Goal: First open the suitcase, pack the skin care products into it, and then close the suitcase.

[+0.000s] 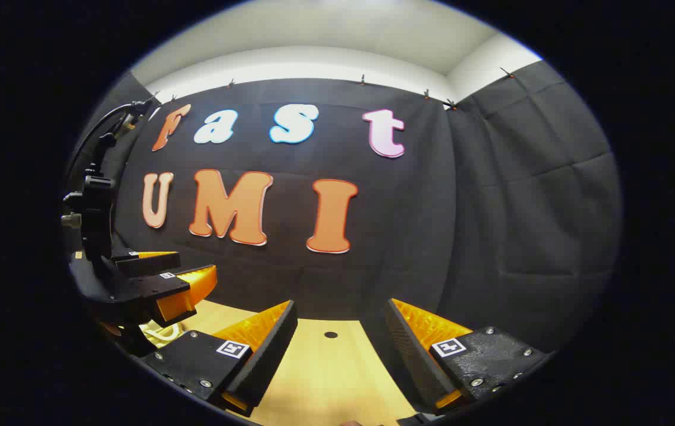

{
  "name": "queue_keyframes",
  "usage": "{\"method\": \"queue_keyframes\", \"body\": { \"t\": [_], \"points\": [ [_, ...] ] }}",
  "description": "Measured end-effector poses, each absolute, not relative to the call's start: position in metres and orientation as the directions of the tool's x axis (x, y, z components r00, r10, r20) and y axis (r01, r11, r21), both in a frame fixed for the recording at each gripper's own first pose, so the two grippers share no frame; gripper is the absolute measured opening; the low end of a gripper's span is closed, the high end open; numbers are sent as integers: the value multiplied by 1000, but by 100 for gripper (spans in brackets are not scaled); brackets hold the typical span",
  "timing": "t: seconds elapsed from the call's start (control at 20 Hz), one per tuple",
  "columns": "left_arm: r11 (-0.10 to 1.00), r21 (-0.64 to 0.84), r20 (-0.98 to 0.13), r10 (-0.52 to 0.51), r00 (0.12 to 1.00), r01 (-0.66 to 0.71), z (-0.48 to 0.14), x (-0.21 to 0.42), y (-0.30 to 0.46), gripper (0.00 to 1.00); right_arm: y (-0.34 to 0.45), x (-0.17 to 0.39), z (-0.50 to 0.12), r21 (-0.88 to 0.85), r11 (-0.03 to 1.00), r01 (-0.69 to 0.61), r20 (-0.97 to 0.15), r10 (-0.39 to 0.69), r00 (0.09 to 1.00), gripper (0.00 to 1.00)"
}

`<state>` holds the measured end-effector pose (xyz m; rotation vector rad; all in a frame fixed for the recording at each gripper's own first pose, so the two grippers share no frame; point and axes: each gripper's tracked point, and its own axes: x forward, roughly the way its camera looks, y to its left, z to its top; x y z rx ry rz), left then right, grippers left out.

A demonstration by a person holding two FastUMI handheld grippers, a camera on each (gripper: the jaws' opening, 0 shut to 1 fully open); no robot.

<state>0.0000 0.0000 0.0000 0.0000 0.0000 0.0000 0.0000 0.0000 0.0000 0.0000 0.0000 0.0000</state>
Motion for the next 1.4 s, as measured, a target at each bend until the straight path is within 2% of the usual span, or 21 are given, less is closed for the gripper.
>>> {"method": "queue_keyframes", "body": {
  "t": [0.05, 0.15, 0.2, 0.3, 0.35, 0.4, 0.45, 0.5, 0.55, 0.65, 0.7, 0.85, 1.05, 1.1, 1.15, 1.2, 1.4],
  "points": [
    [1000, 9, -2, 14, 1000, -14, 1, -3, 8, 96, 15, -5, 2, 9, 1000, -13, -2, 13, 1000, 100],
    [998, 37, 9, 46, 999, -46, 4, -10, 30, 96, 44, -12, 8, 27, 999, -38, -4, 38, 999, 96],
    [997, 43, 15, 60, 998, -61, 4, -11, 39, 96, 55, -16, 10, 29, 999, -46, -1, 46, 999, 100],
    [995, 48, 15, 85, 996, -85, 5, -14, 55, 96, 79, -20, 9, 16, 998, -62, -6, 62, 998, 100],
    [994, 46, 12, 95, 995, -96, 3, -16, 62, 96, 91, -22, 5, 12, 997, -75, -30, 76, 997, 96],
    [994, 44, 8, 98, 995, -98, 0, -20, 65, 96, 106, -24, 4, 10, 996, -93, -44, 94, 995, 100],
    [994, 42, 2, 104, 995, -104, 0, -22, 70, 96, 117, -27, 5, 7, 995, -97, -45, 97, 994, 96],
    [994, 42, -3, 103, 995, -103, -1, -24, 74, 96, 123, -28, 8, 4, 996, -91, -38, 91, 995, 100],
    [994, 46, -12, 101, 995, -100, -2, -25, 76, 96, 128, -30, 9, 1, 996, -86, -32, 86, 996, 96],
    [994, 55, -23, 92, 996, -90, -5, -29, 82, 96, 142, -33, 1, 1, 997, -82, -49, 82, 995, 100],
    [995, 48, -22, 92, 996, -91, -6, -31, 84, 96, 148, -34, -2, -3, 996, -88, -62, 87, 994, 96],
    [998, -31, -23, 58, 998, -58, -6, -28, 72, 96, 152, -32, -5, -19, 995, -93, -91, 91, 992, 96],
    [992, -65, -41, 104, 994, -106, -11, -27, 77, 96, 151, -13, -14, -53, 992, -119, -90, 113, 989, 96],
    [990, -68, -41, 123, 992, -126, -11, -26, 80, 98, 151, -4, -17, -46, 990, -132, -93, 127, 988, 92],
    [988, -70, -39, 138, 990, -141, -11, -24, 82, 96, 151, 4, -18, -31, 990, -138, -87, 135, 987, 93],
    [987, -62, -32, 144, 989, -145, -12, -22, 81, 98, 149, 14, -20, -12, 989, -150, -86, 148, 985, 96],
    [979, 31, 5, 199, 980, -199, -8, -14, 99, 97, 145, 46, -20, 21, 980, -199, -48, 199, 979, 96]
  ]
}}
